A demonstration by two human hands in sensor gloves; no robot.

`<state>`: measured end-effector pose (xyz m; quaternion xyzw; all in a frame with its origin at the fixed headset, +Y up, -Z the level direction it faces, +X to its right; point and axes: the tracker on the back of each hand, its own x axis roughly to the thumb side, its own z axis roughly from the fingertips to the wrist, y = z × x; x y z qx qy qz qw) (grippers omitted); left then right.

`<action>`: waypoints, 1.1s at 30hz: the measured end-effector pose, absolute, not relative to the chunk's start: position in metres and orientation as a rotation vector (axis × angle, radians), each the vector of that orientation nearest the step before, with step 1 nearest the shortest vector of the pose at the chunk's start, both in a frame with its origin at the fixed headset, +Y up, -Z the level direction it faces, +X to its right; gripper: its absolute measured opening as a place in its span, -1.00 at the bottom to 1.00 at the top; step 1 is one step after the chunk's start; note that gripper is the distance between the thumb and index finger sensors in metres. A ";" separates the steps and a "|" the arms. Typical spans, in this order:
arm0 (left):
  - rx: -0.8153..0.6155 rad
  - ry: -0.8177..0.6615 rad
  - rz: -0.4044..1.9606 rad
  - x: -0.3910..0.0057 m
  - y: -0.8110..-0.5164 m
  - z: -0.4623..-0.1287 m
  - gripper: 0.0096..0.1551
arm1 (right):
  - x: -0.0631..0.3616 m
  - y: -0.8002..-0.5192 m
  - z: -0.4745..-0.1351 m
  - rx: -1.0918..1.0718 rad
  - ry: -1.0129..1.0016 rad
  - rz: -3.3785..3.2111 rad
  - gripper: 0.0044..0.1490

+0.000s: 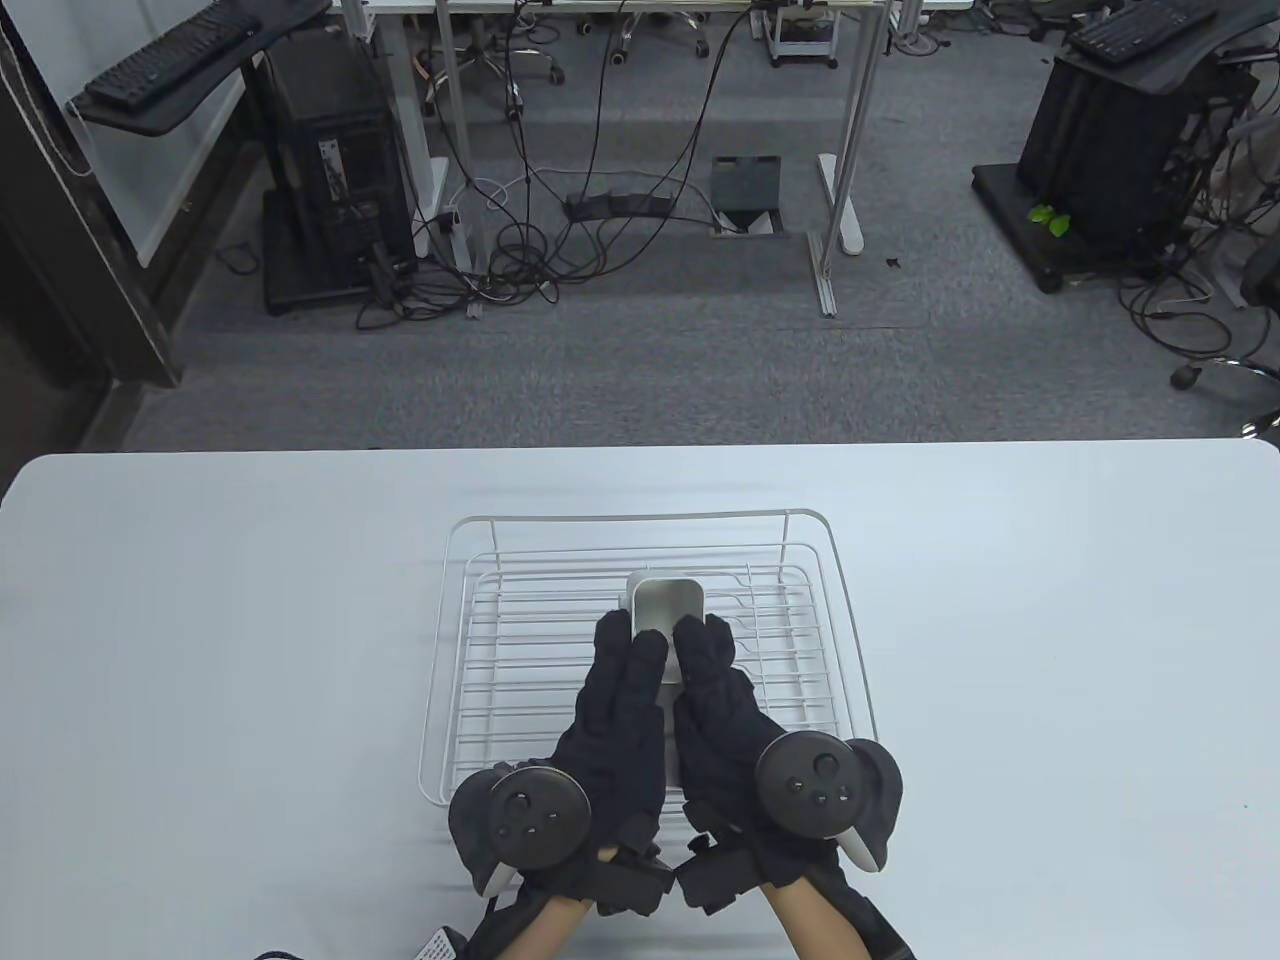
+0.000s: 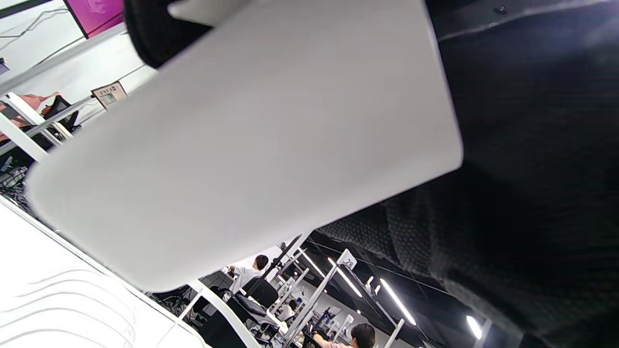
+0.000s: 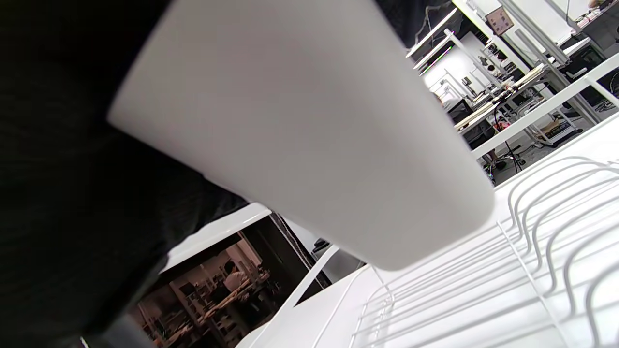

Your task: Hang the cutlery bin on dish rack (Opening facing upward)

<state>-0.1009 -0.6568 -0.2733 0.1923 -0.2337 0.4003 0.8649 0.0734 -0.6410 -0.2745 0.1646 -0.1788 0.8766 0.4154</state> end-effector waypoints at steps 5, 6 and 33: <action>0.389 -0.508 0.826 -0.100 -0.656 -0.273 -0.32 | 0.076 -0.641 -0.274 0.379 -0.500 2.198 -0.30; 0.388 -0.511 0.821 -0.099 -0.656 -0.272 -0.32 | 0.076 -0.641 -0.274 0.370 -0.512 2.195 -0.30; 0.130 -0.260 0.305 -0.147 -0.688 -0.314 -0.16 | 0.148 -0.639 -0.284 0.078 -0.594 2.103 -0.36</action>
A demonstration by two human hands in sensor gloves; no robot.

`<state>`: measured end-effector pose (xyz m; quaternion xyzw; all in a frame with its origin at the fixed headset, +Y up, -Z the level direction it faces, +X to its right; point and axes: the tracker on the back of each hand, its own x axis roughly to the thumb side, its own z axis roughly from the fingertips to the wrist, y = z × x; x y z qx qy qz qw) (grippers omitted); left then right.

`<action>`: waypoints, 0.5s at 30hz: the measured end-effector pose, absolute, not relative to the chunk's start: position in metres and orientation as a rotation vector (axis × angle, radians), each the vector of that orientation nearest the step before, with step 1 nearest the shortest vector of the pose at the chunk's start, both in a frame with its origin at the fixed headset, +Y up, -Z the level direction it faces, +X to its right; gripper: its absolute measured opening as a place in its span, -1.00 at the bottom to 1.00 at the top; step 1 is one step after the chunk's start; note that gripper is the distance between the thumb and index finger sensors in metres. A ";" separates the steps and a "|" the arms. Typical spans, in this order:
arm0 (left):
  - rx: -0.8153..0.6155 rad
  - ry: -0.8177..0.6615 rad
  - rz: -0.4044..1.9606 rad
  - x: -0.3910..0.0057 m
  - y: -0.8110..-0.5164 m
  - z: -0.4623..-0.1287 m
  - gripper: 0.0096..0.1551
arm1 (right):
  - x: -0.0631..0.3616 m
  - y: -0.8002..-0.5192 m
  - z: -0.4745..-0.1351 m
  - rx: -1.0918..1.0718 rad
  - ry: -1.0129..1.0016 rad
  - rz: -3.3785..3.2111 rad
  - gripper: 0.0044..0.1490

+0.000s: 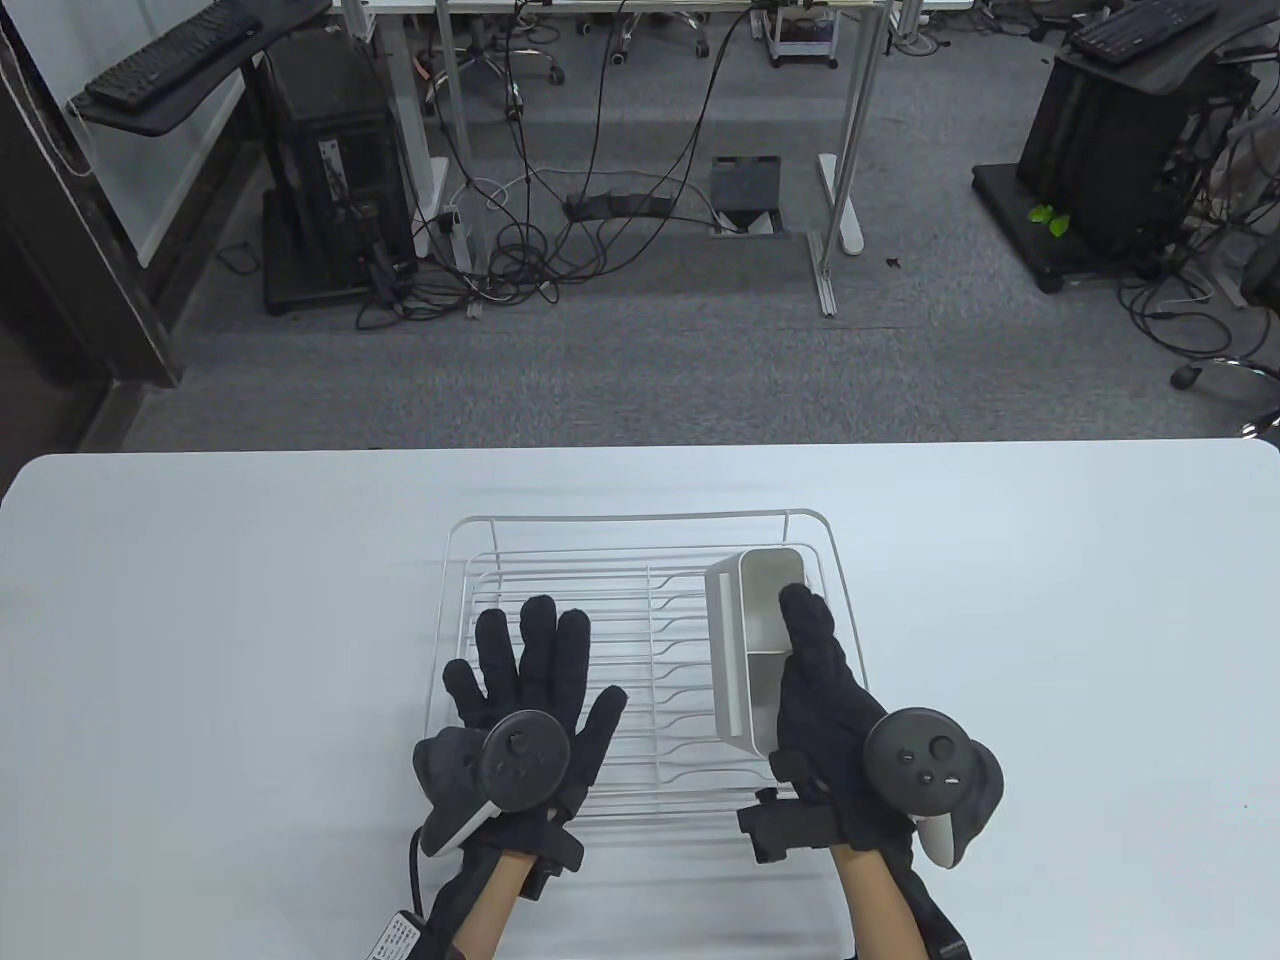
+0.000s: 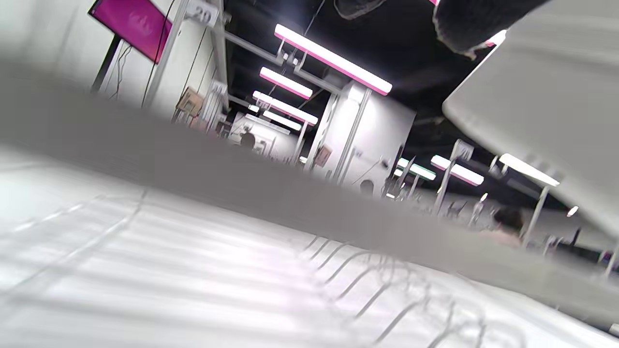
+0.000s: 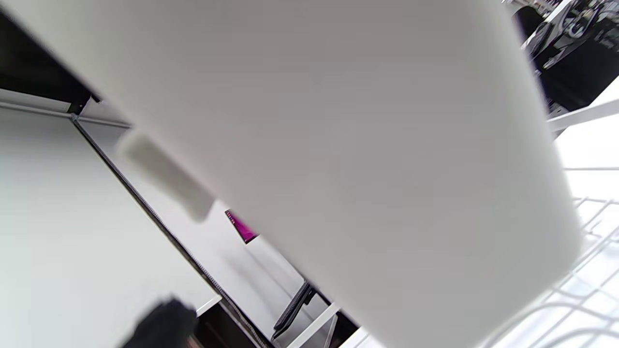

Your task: Hang the cutlery bin on dish rack (Opening facing upward)

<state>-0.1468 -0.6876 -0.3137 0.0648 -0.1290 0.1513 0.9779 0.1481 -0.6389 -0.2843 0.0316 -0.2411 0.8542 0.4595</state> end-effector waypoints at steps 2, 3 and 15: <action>0.062 -0.243 0.268 -0.148 -0.697 -0.317 -0.14 | 0.154 -0.638 -0.284 0.052 -0.614 2.107 -0.37; 0.042 -0.237 0.254 -0.148 -0.702 -0.319 -0.13 | 0.157 -0.638 -0.283 0.042 -0.624 2.109 -0.37; -0.022 -0.205 0.220 -0.153 -0.722 -0.323 -0.12 | 0.197 -0.639 -0.280 -0.126 -0.691 2.091 -0.38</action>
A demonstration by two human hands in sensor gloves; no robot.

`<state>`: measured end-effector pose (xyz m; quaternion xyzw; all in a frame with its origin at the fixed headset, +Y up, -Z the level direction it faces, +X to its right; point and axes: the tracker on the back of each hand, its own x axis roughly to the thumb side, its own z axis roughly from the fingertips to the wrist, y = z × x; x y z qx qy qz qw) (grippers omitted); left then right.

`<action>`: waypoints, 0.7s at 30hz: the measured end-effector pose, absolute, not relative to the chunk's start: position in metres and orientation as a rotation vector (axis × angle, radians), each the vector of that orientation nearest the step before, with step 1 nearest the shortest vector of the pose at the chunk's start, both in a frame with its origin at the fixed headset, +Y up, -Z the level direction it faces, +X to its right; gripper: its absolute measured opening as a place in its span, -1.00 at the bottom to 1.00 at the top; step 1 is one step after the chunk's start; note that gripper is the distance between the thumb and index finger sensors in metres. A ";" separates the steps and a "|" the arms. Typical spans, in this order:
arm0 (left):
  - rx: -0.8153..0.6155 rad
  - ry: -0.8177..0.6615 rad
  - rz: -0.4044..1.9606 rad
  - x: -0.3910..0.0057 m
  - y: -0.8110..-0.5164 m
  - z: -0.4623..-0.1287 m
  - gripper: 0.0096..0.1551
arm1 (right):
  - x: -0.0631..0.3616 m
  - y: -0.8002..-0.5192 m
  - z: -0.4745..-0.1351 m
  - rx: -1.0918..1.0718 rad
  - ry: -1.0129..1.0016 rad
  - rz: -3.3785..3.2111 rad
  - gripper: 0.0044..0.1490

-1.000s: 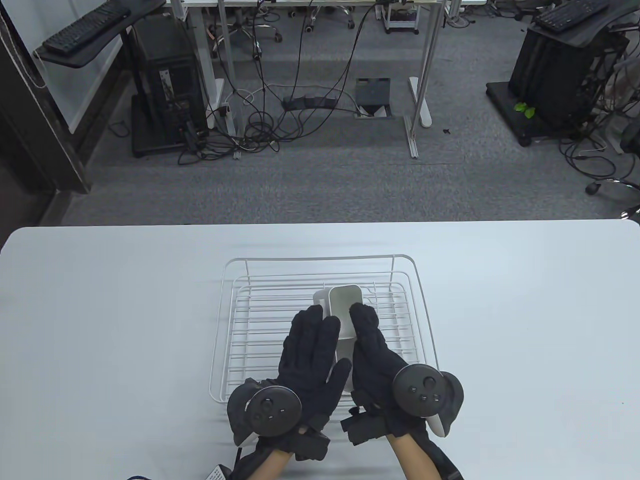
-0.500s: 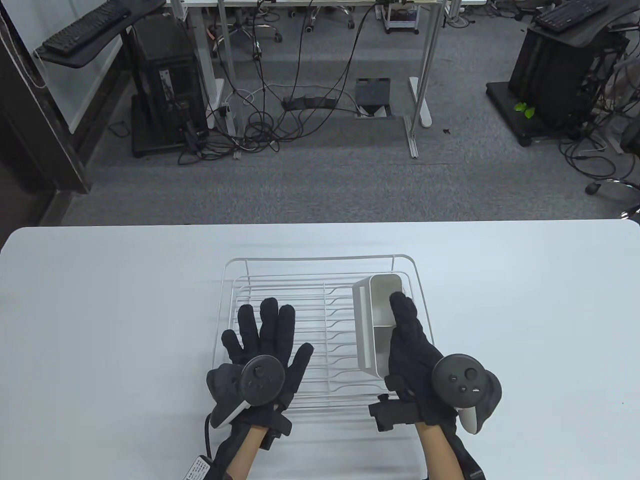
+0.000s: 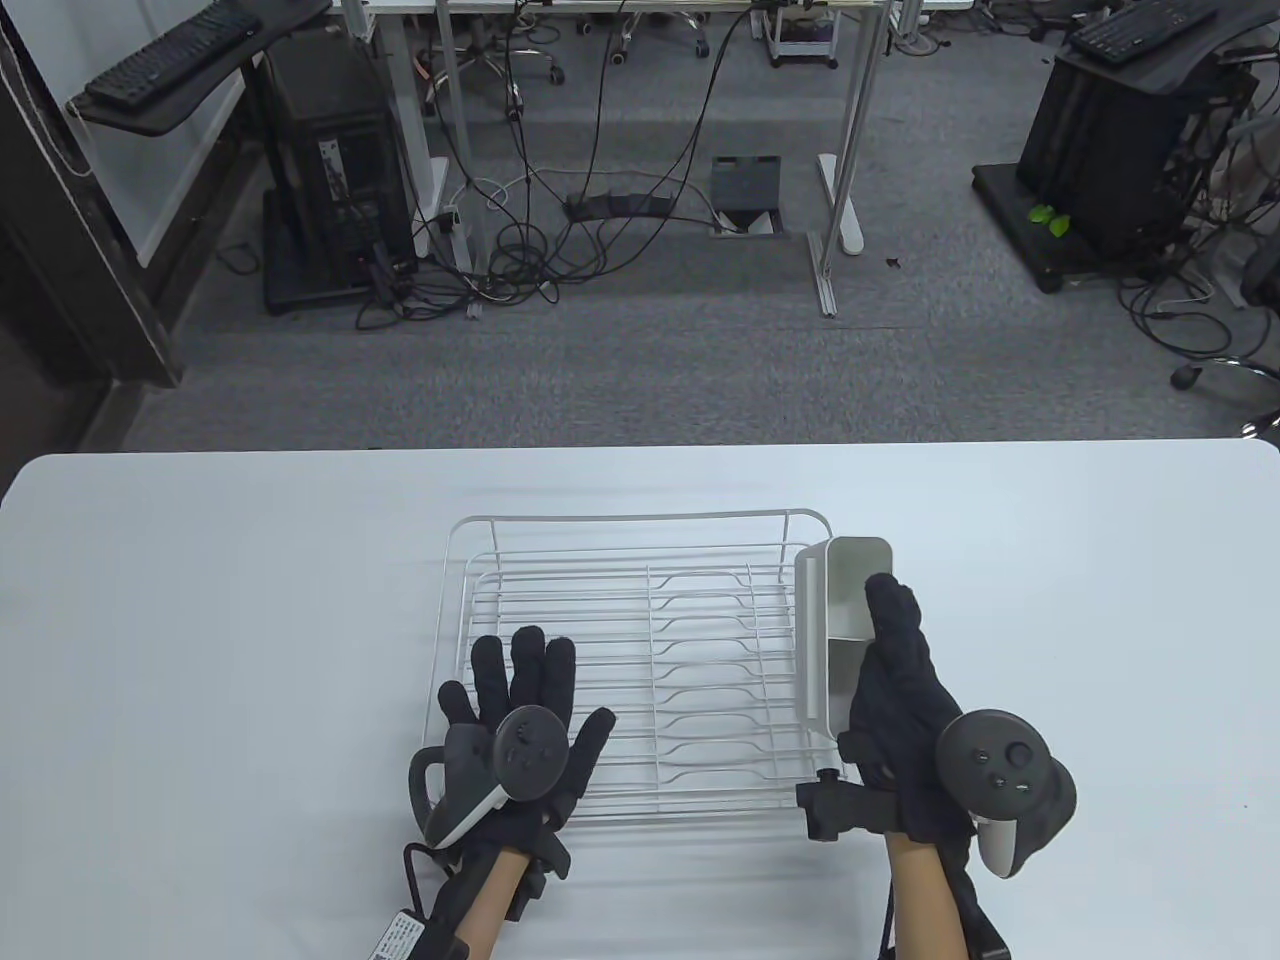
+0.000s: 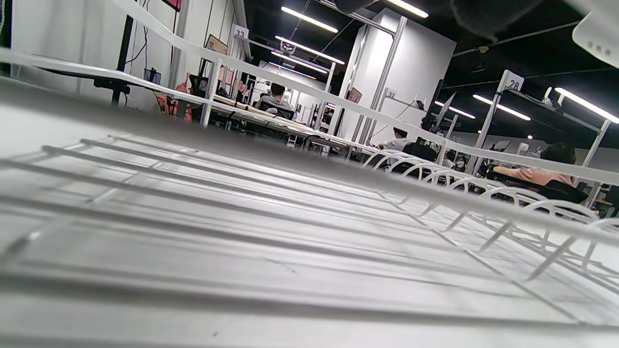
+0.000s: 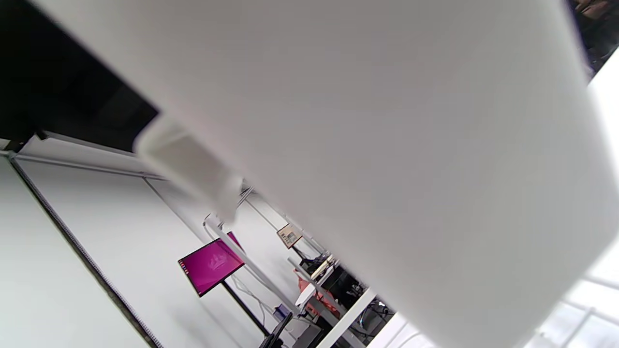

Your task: Hang the cutlery bin on dish rack (Opening facing upward)

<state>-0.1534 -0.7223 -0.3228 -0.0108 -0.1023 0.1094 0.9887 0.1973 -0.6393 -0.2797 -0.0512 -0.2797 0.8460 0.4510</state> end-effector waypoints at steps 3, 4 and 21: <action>-0.029 -0.203 0.228 -0.155 -0.725 -0.322 -0.13 | 0.207 -0.641 -0.278 -0.180 -0.708 2.098 -0.38; -0.026 -0.202 0.230 -0.155 -0.726 -0.322 -0.13 | 0.211 -0.642 -0.278 -0.199 -0.714 2.105 -0.38; -0.022 -0.209 0.220 -0.155 -0.726 -0.321 -0.13 | 0.255 -0.660 -0.274 -0.375 -0.678 2.070 -0.40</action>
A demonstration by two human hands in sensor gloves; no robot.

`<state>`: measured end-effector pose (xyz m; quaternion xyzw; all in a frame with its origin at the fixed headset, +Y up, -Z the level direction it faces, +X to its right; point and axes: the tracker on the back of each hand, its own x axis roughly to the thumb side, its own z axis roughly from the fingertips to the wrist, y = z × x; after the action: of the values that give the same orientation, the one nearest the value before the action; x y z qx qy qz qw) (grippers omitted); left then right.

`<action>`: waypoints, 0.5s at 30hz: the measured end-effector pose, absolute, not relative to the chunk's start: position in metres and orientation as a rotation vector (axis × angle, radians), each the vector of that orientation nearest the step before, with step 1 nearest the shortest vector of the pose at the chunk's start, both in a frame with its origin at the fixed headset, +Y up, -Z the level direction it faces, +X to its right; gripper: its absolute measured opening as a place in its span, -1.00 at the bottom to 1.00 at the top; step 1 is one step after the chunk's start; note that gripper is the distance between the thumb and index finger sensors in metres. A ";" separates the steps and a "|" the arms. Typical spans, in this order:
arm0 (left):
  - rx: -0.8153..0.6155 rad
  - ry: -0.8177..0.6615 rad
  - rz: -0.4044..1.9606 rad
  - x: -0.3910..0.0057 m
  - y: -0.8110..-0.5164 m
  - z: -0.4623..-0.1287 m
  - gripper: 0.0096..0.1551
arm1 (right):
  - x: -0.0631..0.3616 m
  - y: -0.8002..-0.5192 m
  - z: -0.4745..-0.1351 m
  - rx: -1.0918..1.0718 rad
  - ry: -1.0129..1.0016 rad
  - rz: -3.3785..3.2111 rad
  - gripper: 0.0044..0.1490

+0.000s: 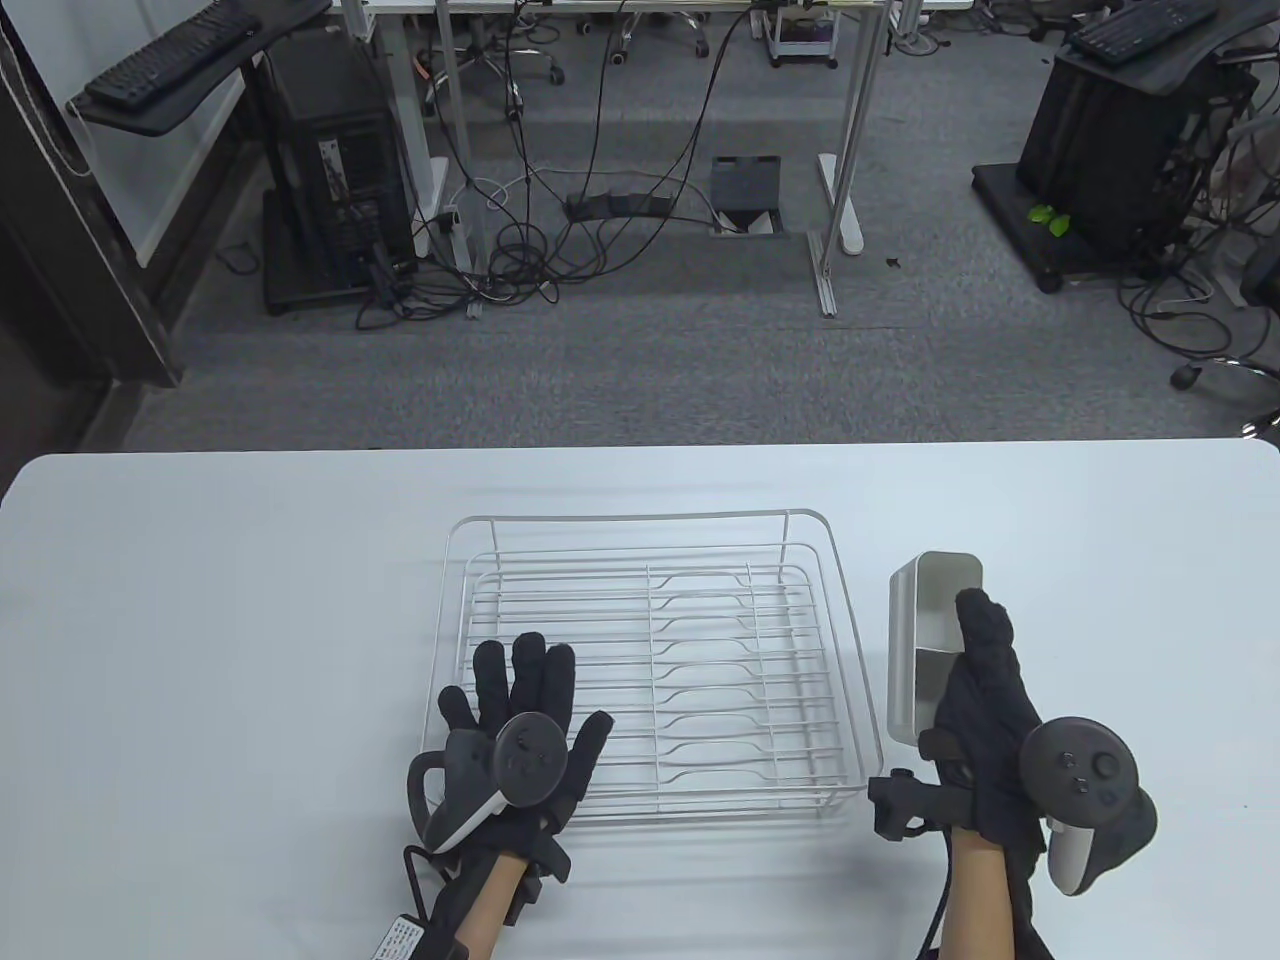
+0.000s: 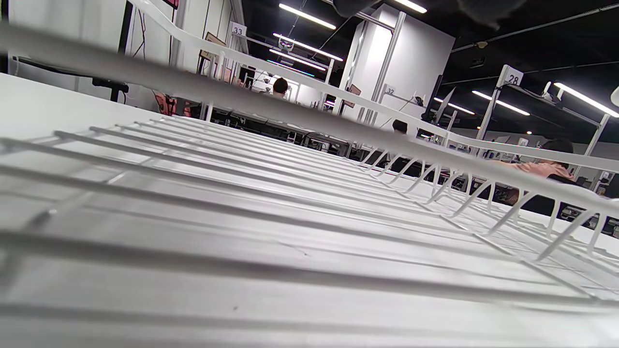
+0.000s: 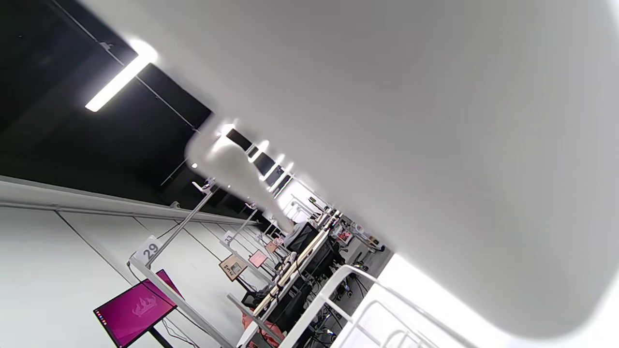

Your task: Hang the cutlery bin on dish rack (Opening facing upward)

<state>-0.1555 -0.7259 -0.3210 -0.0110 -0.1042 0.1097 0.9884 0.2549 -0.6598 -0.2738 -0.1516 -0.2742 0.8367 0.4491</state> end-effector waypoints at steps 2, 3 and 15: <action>-0.021 -0.209 0.220 -0.155 -0.726 -0.321 -0.14 | 0.258 -0.663 -0.275 -0.396 -0.665 2.077 -0.40; -0.021 -0.208 0.219 -0.155 -0.726 -0.321 -0.13 | 0.259 -0.665 -0.275 -0.402 -0.657 2.077 -0.40; -0.022 -0.207 0.220 -0.156 -0.726 -0.321 -0.13 | 0.254 -0.687 -0.288 -0.389 -0.563 2.053 -0.40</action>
<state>-0.1556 -0.7260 -0.3209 -0.0108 -0.1029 0.1097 0.9886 0.2544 -0.6875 -0.2881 -0.1585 -0.2295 0.8377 0.4695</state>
